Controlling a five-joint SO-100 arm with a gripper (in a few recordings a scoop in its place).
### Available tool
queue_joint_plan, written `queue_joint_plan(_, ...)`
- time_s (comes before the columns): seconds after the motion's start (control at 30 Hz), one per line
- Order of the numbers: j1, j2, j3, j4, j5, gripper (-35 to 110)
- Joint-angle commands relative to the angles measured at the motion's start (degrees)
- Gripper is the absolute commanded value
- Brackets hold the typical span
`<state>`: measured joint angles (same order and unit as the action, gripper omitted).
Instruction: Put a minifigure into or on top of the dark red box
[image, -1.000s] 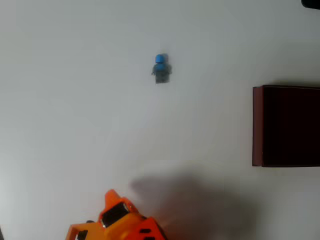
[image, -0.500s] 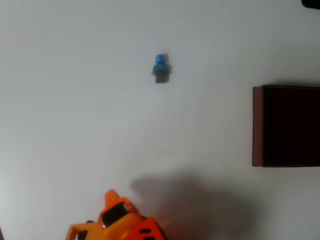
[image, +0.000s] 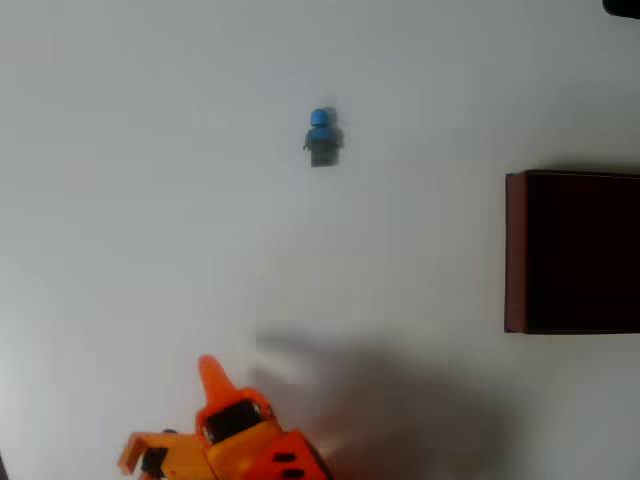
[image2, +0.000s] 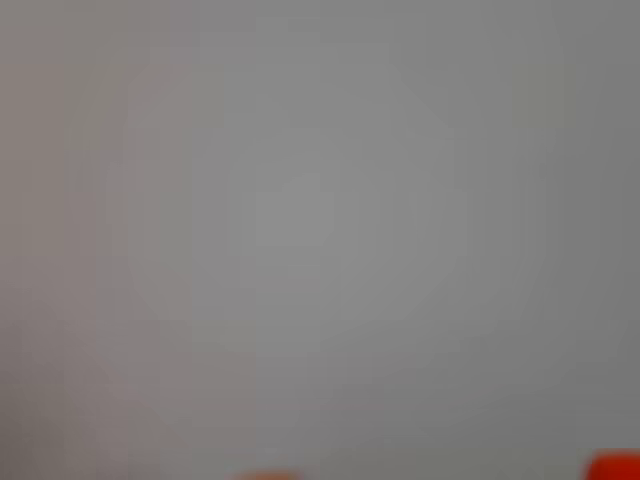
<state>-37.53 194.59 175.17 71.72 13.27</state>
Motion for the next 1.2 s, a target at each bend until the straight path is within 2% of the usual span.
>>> queue_joint_plan(0.0,0.2,0.8,-1.8,-4.8,16.7,16)
queue_joint_plan(0.13,1.6,-0.4,-5.1,-8.8,39.5,19)
queue_joint_plan(0.27,6.0,-2.0,-5.9,-7.5,59.2,18)
queue_joint_plan(0.47,12.4,-2.2,-1.8,-15.4,71.1,19)
queue_joint_plan(0.57,13.4,-5.7,-0.7,-15.2,82.9,23)
queue_joint_plan(0.7,18.8,-23.3,-7.2,-19.0,83.4,25)
queue_joint_plan(0.87,22.5,-64.1,-34.7,-16.6,77.6,27)
queue_joint_plan(0.93,22.6,-75.2,-43.3,-16.0,76.3,27)
queue_joint_plan(1.17,24.9,-92.3,-53.6,-17.0,76.2,27)
